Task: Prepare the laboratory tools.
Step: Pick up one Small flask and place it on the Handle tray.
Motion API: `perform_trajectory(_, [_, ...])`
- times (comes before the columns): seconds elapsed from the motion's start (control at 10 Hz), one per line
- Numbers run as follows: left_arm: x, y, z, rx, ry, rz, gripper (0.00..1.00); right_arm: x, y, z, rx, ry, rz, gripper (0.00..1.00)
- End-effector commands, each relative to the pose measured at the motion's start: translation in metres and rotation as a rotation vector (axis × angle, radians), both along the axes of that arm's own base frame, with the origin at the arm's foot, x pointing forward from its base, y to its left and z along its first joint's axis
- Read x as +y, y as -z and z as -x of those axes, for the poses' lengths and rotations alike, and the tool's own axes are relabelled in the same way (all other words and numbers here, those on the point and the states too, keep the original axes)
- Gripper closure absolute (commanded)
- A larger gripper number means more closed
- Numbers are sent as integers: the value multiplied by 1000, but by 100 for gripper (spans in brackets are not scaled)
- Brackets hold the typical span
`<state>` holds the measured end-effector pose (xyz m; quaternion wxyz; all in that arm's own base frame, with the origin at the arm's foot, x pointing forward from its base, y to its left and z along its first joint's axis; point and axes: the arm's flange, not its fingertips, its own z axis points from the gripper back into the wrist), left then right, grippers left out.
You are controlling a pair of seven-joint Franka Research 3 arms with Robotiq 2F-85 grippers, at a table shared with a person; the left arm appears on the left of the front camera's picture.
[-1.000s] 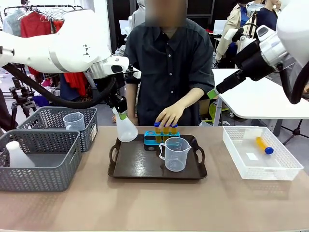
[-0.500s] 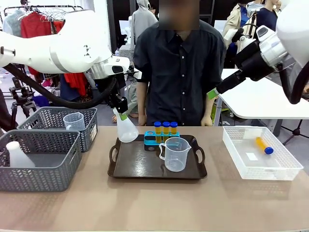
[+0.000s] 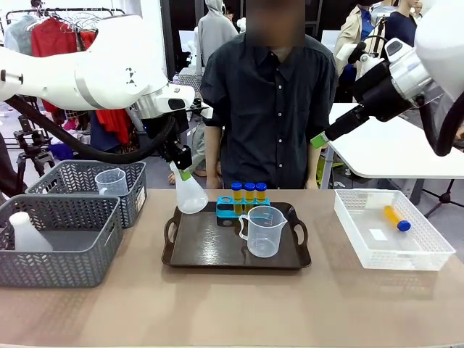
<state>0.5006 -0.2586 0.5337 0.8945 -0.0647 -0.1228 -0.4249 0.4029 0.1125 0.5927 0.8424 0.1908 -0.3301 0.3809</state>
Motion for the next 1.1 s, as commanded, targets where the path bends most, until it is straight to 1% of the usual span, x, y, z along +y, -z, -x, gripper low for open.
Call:
perform_trajectory(0.0, [0,0,0,0,0,0,100,0,-1,0,1,-3,-9,0])
perform_trajectory(0.1, [-9,-3,-1,-20,45,-34,100,0,-1,0,1,-3,-9,0])
perform_trajectory(0.4, [-42,1,-9,-59,106,-116,100,0,-1,0,1,-3,-9,0])
perform_trajectory(0.7, [-66,21,-17,-62,135,-197,100,0,-1,0,1,-3,-9,0])
perform_trajectory(0.8, [-76,31,-22,-42,160,-206,100,0,-1,0,1,-3,-9,0])
perform_trajectory(1.0, [-91,52,-31,-29,212,-213,100,0,-1,0,1,-3,-9,0])
